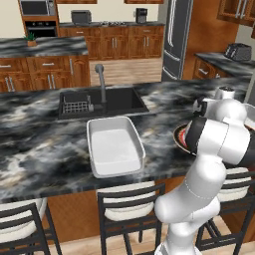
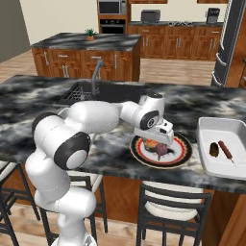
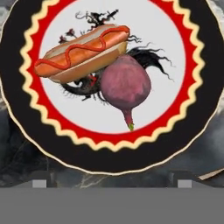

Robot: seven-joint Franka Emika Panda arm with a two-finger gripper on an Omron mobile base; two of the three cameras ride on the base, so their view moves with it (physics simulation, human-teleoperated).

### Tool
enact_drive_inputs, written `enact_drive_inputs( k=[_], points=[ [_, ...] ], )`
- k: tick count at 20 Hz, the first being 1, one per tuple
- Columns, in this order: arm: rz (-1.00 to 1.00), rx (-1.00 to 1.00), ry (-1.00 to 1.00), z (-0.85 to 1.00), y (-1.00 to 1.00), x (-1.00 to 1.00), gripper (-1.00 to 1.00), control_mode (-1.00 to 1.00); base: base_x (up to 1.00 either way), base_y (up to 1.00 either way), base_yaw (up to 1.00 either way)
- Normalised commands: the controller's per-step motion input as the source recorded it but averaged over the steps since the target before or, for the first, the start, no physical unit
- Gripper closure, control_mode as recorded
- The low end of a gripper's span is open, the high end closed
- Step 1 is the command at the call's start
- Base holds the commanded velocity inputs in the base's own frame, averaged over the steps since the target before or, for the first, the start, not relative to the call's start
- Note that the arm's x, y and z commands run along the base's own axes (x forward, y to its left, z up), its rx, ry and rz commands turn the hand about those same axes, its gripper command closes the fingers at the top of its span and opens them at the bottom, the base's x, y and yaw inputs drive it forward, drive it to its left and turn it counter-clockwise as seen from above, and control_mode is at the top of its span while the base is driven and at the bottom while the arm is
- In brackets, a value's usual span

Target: Place one cooked food and one vegetable from the large plate to each tupperware container.

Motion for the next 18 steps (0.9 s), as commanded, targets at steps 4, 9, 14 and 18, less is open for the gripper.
enact_drive_inputs(
  k=[4, 9, 14, 18],
  points=[
    [0.0, 0.0, 0.0, -0.06, -0.17, 0.35, -1.0, -1.0, 0.0, 0.0, 0.0],
    [0.0, 0.0, 0.0, -0.12, -0.2, 0.42, -1.0, -1.0, 0.0, 0.0, 0.0],
    [0.0, 0.0, 0.0, -0.09, -0.39, 0.34, -1.0, -1.0, 0.0, 0.0, 0.0],
    [0.0, 0.0, 0.0, -0.31, -0.05, 0.11, -1.0, -1.0, 0.0, 0.0, 0.0]
  ],
)
